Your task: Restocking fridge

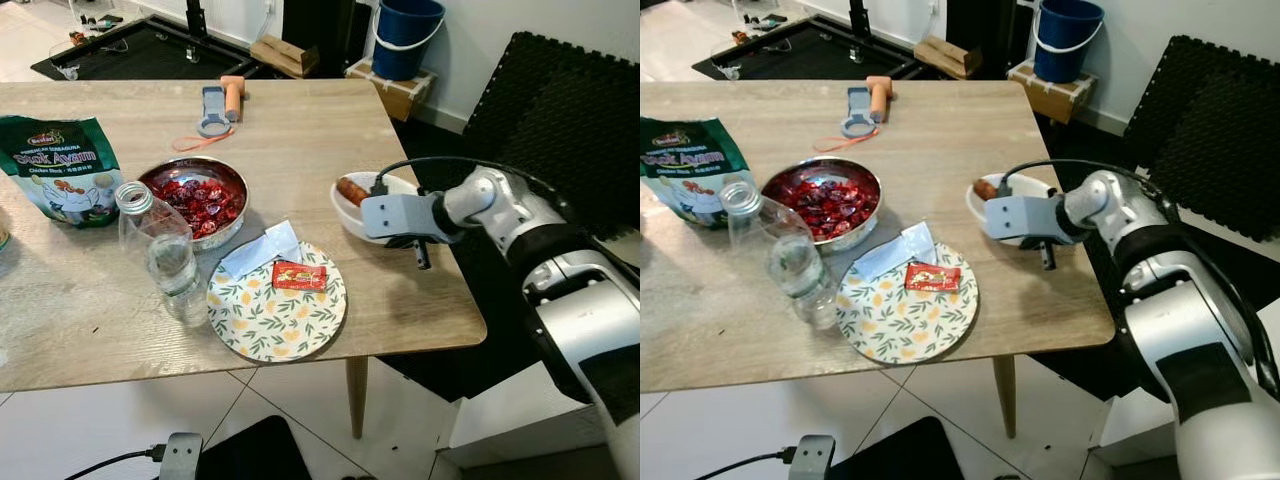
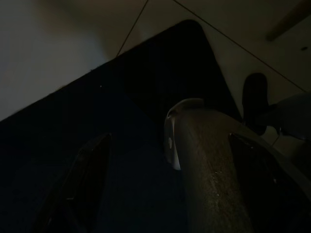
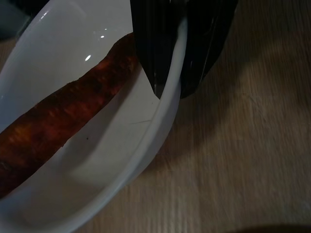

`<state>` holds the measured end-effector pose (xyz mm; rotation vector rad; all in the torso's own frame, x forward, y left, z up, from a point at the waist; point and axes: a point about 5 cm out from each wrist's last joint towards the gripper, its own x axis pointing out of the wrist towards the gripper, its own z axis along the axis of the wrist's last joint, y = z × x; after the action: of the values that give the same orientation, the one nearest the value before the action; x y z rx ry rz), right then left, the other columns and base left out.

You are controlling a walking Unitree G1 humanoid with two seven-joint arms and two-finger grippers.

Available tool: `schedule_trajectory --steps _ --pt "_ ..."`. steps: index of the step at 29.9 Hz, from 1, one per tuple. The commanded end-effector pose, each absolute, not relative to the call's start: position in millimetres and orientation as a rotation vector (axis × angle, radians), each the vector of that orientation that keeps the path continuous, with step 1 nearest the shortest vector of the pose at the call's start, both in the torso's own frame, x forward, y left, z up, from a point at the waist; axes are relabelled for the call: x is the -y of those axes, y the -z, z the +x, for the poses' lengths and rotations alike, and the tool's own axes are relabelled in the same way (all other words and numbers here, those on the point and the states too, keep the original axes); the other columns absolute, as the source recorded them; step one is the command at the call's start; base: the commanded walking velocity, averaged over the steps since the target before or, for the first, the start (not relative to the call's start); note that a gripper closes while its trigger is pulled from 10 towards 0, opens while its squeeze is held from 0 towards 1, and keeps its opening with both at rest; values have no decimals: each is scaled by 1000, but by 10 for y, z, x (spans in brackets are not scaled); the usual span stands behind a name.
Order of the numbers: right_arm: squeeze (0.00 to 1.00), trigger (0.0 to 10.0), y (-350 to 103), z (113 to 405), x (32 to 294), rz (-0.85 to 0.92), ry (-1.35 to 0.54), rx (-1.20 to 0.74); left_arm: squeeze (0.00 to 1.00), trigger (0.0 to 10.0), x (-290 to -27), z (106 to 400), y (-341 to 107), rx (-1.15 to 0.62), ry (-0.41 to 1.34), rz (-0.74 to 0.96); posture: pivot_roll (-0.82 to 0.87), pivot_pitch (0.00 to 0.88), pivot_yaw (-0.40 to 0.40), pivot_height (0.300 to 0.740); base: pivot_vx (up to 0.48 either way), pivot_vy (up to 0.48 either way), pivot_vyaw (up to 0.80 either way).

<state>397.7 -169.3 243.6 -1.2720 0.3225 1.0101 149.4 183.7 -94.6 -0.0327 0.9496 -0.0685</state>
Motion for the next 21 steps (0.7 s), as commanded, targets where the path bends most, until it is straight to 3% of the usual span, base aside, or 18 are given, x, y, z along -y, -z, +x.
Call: schedule_trajectory --steps 1,4,5,7,8,15,21 --pt "0 0 -2449 3969 1769 -1248 -977 -299 0 10000 -1761 1113 1104 -1119 93 -38 -59 127 -73 740 0 0 0" --pt "0 0 -2439 3965 1840 -1257 -939 -298 0 10000 -1771 1132 1099 -1118 92 -32 -63 125 -71 740 0 0 0" --pt "0 3725 -2430 3965 1898 -1265 -901 -302 0 10000 -1778 1137 1097 -1117 89 -30 -69 117 -72 740 0 0 0" --pt "0 3725 -2425 3964 1937 -1271 -875 -305 0 10000 -1783 1140 1096 -1117 86 -28 -69 117 -72 740 0 0 0" --pt "0 10000 -2407 3953 1988 -1266 -855 -313 0 10000 -1787 1143 1096 -1119 81 -28 -71 116 -73 740 0 0 0" --pt "0 10000 -2355 3885 2223 -1235 -742 -323 0 10000 -1743 1144 1103 -1127 68 -45 -86 103 -79 740 0 0 0" --pt "0 10000 -2351 3867 2238 -1212 -721 -304 0 10000 -1723 1139 1107 -1131 70 -48 -93 98 -80 740 0 0 0"
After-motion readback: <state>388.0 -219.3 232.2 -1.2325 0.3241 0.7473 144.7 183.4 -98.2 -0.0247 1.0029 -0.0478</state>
